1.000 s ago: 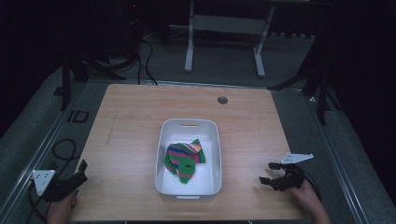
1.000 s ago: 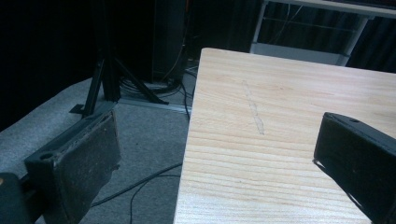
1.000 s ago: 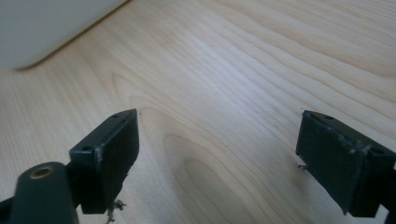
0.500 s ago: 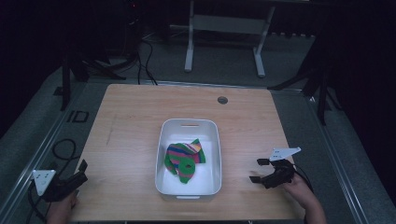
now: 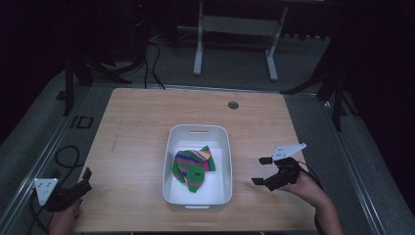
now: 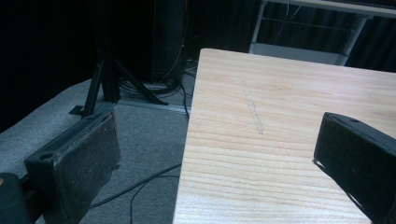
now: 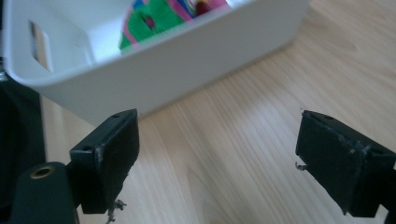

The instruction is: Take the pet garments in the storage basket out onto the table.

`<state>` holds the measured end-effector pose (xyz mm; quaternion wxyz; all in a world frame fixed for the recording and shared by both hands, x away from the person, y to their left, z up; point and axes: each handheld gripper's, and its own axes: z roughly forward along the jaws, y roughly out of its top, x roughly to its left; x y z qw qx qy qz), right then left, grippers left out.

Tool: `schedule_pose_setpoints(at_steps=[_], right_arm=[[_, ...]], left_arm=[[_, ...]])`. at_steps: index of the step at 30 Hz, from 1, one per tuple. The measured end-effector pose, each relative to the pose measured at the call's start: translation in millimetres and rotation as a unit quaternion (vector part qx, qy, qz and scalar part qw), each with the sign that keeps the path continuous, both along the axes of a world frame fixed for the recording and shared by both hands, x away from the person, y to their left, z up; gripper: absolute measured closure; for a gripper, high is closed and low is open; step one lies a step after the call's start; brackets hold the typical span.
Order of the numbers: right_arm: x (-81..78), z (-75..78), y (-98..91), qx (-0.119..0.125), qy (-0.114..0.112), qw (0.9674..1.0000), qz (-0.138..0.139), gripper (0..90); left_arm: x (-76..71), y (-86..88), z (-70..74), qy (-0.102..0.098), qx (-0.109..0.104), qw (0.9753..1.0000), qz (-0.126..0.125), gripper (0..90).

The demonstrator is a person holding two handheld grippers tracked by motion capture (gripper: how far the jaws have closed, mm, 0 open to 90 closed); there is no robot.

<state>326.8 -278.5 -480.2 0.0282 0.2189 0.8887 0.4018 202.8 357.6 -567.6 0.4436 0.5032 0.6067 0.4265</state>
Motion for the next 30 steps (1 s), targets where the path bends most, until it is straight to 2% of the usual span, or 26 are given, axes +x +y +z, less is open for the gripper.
schedule_pose_setpoints(at_steps=[6,11,14,15,19,26,30], right_arm=[[5.9,21.1,21.4,0.002,-0.012,0.9996,0.025,13.0],[10.4,32.5,39.3,0.001,-0.014,0.9991,0.040,12.9],[12.1,35.1,45.8,0.000,-0.013,0.9989,0.045,12.9],[14.7,37.7,55.1,0.000,-0.013,0.9986,0.051,12.9],[17.5,41.2,70.3,0.001,-0.014,0.9980,0.062,12.9],[23.5,41.3,93.8,-0.005,-0.012,0.9967,0.080,13.0],[26.4,42.0,115.2,-0.016,-0.013,0.9954,0.094,13.0]], left_arm=[[0.2,0.2,0.0,0.000,0.000,1.0000,0.001,0.9],[0.2,0.2,0.0,0.000,0.000,1.0000,0.000,1.0],[0.2,0.2,0.0,0.000,0.000,1.0000,-0.001,0.9],[0.2,0.2,0.0,0.000,0.000,1.0000,-0.001,0.9],[0.2,0.2,0.0,0.000,-0.001,1.0000,-0.001,1.0],[0.2,0.4,-0.1,0.000,-0.001,1.0000,-0.002,0.9],[0.2,0.5,-0.1,-0.001,-0.002,1.0000,-0.003,0.9]])
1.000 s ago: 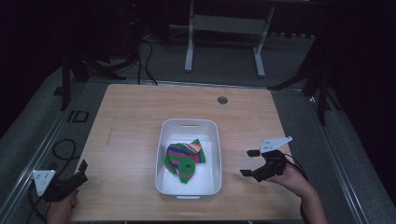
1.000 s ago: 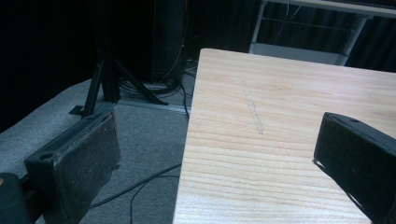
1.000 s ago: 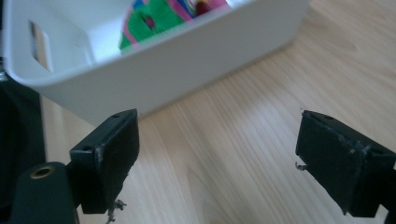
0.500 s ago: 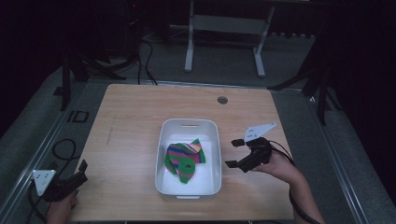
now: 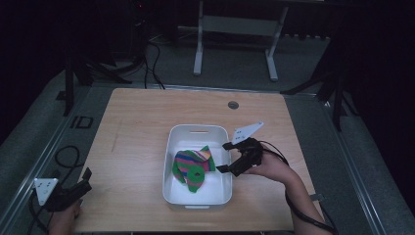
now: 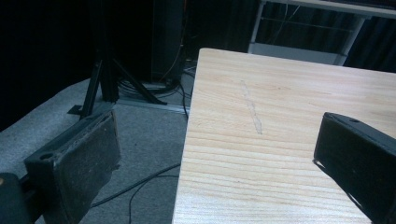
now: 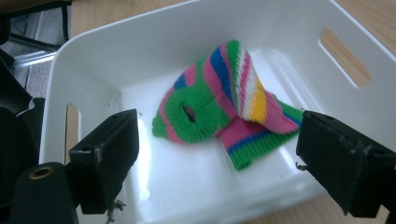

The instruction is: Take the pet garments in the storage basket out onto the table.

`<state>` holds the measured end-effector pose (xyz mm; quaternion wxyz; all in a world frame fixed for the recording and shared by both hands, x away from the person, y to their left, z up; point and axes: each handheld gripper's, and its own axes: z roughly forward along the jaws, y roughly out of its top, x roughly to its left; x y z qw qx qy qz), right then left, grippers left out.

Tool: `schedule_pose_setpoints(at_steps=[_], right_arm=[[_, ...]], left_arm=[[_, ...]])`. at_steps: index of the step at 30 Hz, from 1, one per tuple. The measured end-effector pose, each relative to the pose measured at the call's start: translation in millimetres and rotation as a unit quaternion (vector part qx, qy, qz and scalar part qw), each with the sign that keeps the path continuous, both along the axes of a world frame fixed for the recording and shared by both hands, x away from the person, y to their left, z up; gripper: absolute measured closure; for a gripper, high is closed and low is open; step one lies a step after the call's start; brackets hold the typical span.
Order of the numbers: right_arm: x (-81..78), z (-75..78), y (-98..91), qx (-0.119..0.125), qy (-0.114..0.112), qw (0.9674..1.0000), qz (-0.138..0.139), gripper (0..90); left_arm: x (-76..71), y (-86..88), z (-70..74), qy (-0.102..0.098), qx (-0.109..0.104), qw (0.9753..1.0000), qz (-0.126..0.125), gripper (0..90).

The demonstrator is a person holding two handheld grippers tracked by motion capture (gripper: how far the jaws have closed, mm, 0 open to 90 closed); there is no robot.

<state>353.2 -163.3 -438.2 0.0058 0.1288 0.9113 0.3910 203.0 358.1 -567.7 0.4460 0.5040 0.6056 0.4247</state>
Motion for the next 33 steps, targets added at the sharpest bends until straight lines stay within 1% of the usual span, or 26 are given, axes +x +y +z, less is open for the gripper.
schedule_pose_setpoints(at_steps=[1,2,3,7,9,10,12,15,20,22,25,28,30,32,33], right_arm=[[-0.1,0.2,4.4,-0.002,-0.001,1.0000,0.003,13.0],[-0.1,0.2,4.4,-0.002,-0.001,1.0000,0.003,13.0],[0.4,0.1,14.7,-0.006,-0.002,0.9999,0.010,13.0],[3.6,-2.3,30.6,-0.014,-0.001,0.9998,0.017,13.1],[3.9,-2.9,33.7,-0.016,0.002,0.9997,0.019,13.1],[4.9,-5.2,42.7,-0.023,0.000,0.9995,0.022,13.3],[5.6,-7.3,49.3,-0.029,0.001,0.9993,0.026,13.3],[8.6,-10.2,59.2,-0.035,0.005,0.9990,0.027,13.5],[14.3,-14.8,73.0,-0.052,0.006,0.9983,0.026,13.5],[15.7,-17.1,78.0,-0.059,0.000,0.9980,0.023,13.2],[18.7,-21.5,84.4,-0.069,0.008,0.9974,0.019,12.8],[20.8,-27.8,91.2,-0.085,0.012,0.9962,0.015,12.9],[21.6,-32.6,97.5,-0.099,0.009,0.9950,0.012,12.9],[22.0,-34.2,99.6,-0.102,0.009,0.9946,0.012,12.9],[22.3,-38.4,105.6,-0.116,0.004,0.9932,0.010,13.0]], left_arm=[[-0.1,0.0,0.0,0.000,0.000,1.0000,0.000,0.9],[-0.1,0.0,0.0,0.000,0.000,1.0000,0.000,0.9],[0.0,0.0,0.0,0.000,0.000,1.0000,-0.001,0.9],[-0.2,0.1,0.0,-0.001,0.000,1.0000,-0.001,0.9],[-0.3,0.1,0.0,-0.001,0.000,1.0000,-0.002,0.9],[-0.2,0.1,0.0,-0.001,0.000,1.0000,-0.002,0.9],[-0.1,0.2,0.0,0.000,0.000,1.0000,-0.002,0.9],[-0.2,0.2,0.0,-0.001,0.000,1.0000,-0.003,0.9],[-0.2,0.3,0.0,-0.001,0.000,1.0000,-0.004,0.9],[-0.3,0.3,0.0,-0.001,0.000,1.0000,-0.004,0.9],[-0.3,0.2,0.0,-0.001,0.000,1.0000,-0.005,0.9],[-0.4,0.2,0.0,-0.001,0.001,1.0000,-0.005,0.9],[-0.4,0.2,0.0,-0.001,0.001,1.0000,-0.006,0.9],[-0.3,0.1,0.0,-0.002,0.001,1.0000,-0.005,0.9],[-0.4,0.3,0.0,-0.001,0.001,1.0000,-0.006,1.0]])
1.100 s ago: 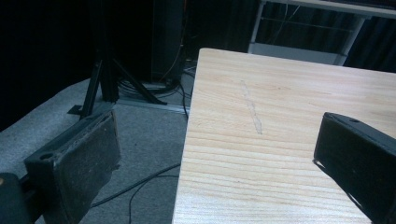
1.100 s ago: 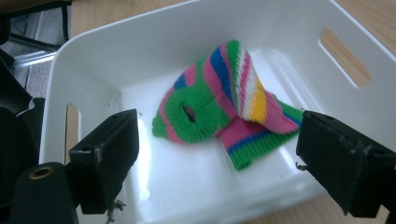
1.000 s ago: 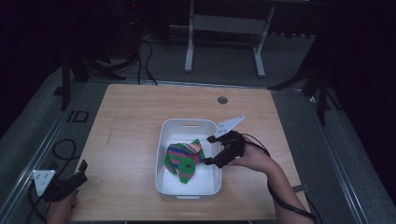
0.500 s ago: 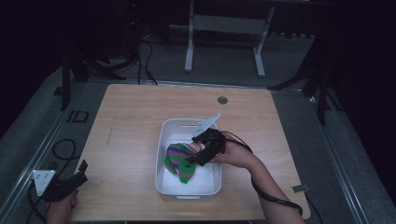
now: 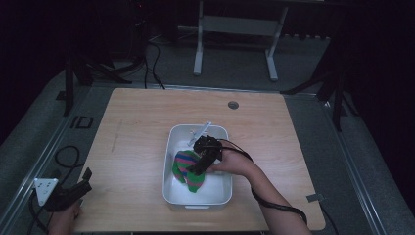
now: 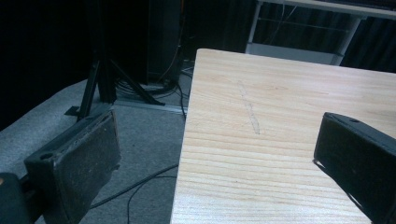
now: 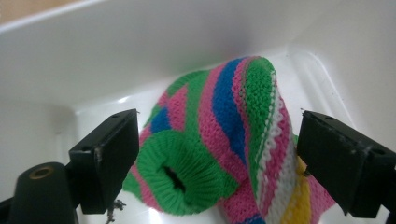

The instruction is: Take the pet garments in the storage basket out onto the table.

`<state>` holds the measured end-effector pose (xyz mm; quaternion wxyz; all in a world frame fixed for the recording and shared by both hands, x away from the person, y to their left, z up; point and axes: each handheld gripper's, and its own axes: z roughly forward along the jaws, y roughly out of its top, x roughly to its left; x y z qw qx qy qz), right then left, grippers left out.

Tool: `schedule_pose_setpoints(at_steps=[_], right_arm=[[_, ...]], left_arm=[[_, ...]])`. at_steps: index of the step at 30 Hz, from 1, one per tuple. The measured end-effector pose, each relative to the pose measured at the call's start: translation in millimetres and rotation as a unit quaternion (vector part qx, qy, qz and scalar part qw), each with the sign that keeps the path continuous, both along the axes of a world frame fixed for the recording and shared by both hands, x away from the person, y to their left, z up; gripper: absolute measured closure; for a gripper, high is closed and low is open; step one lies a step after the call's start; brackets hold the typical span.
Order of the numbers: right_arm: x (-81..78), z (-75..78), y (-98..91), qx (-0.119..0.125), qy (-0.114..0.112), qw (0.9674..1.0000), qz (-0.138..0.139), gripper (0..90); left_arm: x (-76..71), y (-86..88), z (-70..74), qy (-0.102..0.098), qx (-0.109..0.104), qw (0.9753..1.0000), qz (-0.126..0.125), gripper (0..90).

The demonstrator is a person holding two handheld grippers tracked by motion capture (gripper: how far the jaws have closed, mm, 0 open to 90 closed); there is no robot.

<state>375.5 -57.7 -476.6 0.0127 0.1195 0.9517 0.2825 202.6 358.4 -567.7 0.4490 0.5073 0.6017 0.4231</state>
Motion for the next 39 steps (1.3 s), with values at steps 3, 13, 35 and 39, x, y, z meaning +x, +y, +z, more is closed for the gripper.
schedule_pose_setpoints(at_steps=[3,13,35,39], right_arm=[[0.4,-4.6,6.6,-0.016,-0.006,0.9999,-0.002,13.0],[-5.2,-28.0,29.6,-0.083,-0.016,0.9964,0.007,14.3],[-9.3,29.9,3.6,-0.028,-0.064,0.9975,0.008,72.5],[-11.7,52.4,-8.6,-0.004,-0.078,0.9969,-0.005,72.5]], left_arm=[[0.0,0.0,0.0,0.000,0.000,1.0000,0.000,0.9],[-0.1,0.3,-0.1,0.000,-0.001,1.0000,-0.001,0.9],[0.1,0.5,-0.1,0.000,-0.002,1.0000,0.000,0.9],[-0.1,0.5,0.0,0.000,-0.001,1.0000,0.000,0.9]])
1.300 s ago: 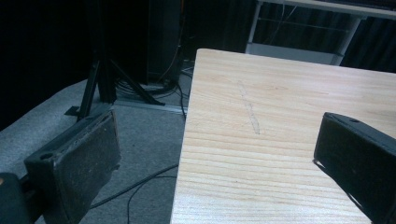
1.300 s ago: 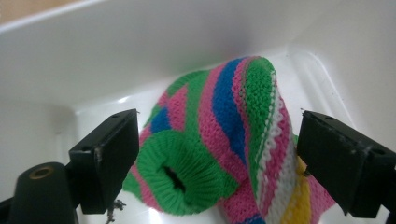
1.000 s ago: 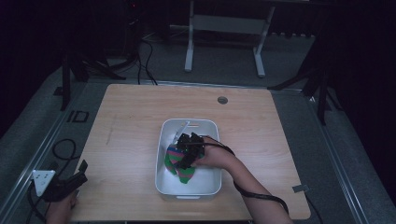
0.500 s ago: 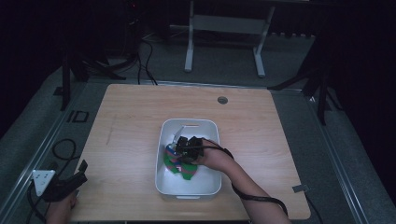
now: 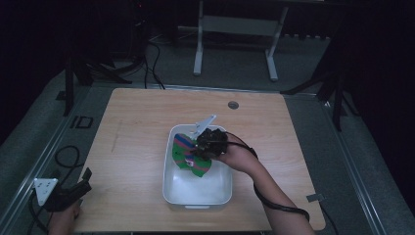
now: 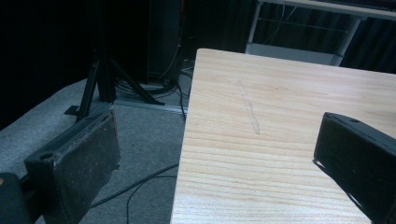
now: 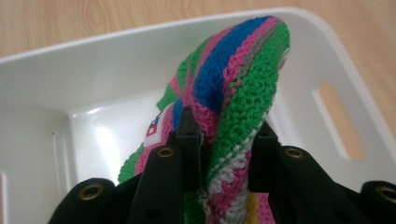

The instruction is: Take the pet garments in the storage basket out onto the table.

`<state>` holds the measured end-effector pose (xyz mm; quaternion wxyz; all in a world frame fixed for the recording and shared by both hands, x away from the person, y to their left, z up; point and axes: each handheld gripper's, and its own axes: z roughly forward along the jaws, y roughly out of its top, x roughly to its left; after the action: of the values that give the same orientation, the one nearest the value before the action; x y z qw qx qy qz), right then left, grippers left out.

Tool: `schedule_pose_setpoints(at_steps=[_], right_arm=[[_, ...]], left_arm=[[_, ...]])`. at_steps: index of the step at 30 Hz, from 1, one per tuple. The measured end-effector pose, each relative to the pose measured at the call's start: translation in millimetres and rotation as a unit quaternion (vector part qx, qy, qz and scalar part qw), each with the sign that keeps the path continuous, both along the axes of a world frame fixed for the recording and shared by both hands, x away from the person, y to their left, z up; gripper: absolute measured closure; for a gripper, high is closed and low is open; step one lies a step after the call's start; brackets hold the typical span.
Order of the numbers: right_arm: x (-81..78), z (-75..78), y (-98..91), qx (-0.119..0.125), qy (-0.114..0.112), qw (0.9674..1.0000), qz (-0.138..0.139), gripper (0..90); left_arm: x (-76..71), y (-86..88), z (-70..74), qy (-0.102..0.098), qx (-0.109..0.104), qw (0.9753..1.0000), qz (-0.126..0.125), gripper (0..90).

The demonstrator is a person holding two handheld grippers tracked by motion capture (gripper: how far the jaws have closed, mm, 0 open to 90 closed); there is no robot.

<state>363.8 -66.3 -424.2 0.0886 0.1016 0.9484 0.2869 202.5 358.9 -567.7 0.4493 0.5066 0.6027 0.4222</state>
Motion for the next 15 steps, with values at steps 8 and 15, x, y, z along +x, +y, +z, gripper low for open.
schedule_pose_setpoints(at_steps=[8,15], right_arm=[[-8.0,41.8,-25.4,0.047,-0.020,0.9986,-0.015,72.5],[-11.4,74.3,-47.7,0.096,-0.037,0.9943,-0.027,72.4]], left_arm=[[0.2,-0.2,0.0,0.000,0.000,1.0000,0.001,0.9],[-0.1,-0.2,0.0,0.001,0.002,1.0000,0.001,0.9]])
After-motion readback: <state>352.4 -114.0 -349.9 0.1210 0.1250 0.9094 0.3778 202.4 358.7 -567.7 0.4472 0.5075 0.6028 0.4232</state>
